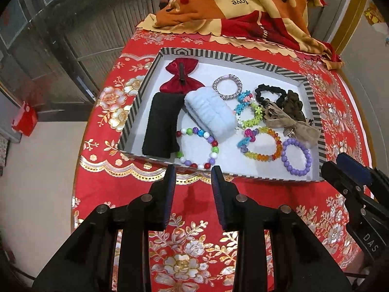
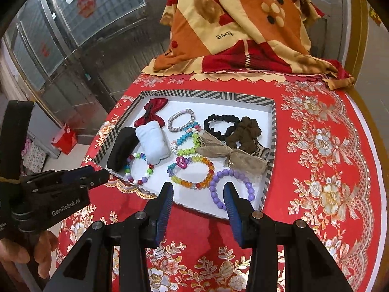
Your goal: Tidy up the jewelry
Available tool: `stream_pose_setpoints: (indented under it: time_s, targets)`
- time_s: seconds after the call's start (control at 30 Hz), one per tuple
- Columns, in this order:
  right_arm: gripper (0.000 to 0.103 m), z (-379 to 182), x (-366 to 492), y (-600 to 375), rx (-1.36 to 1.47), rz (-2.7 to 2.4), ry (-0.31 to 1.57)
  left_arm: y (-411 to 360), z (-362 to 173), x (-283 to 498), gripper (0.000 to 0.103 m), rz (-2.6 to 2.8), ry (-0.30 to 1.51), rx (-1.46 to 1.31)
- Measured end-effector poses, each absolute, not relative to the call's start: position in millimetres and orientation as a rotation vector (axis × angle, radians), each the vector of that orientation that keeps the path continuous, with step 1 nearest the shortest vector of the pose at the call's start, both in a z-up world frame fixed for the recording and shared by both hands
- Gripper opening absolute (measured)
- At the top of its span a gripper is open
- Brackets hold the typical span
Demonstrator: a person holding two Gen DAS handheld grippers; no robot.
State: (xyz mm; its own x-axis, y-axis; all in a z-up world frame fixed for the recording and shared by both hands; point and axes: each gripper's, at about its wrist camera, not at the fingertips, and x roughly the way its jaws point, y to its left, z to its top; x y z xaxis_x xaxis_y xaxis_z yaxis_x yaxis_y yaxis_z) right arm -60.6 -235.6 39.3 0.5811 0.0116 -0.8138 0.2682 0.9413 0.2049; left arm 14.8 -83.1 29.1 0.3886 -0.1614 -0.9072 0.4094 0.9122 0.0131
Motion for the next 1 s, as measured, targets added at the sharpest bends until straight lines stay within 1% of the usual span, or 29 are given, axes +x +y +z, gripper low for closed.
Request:
stream_pose_setpoints:
  time_s: [0.3,0.5,0.53,0.57,0.63,1.0]
  targets:
    - [0.041,40,-64,-224,0.314,-0.162,0.95,-77,36,8,0.029,-0.36,1.096,0.242]
    - [0.044,52,-65,-225,0.305,-0.182,0.933,-78,47,5,0.029,-0.36,1.058,0.243]
    - [0.047,55,-64,-226,0.304,-0.187,0.927,-78,50,5,0.029,-0.359,1.05,0.242]
    - [0.054,57,-64,-227,0.302,-0.19,0.924,-79,52,5,0.029,-0.359,1.044,0.242]
    - [0.062,62,-64,-228,0.298,-0.197,0.909,-79,55,5,0.029,-0.359,1.035,0.24]
    - [0.062,67,-61,-226,0.288,-0.195,0.909,-80,65,6,0.029,-0.349,0.999,0.238]
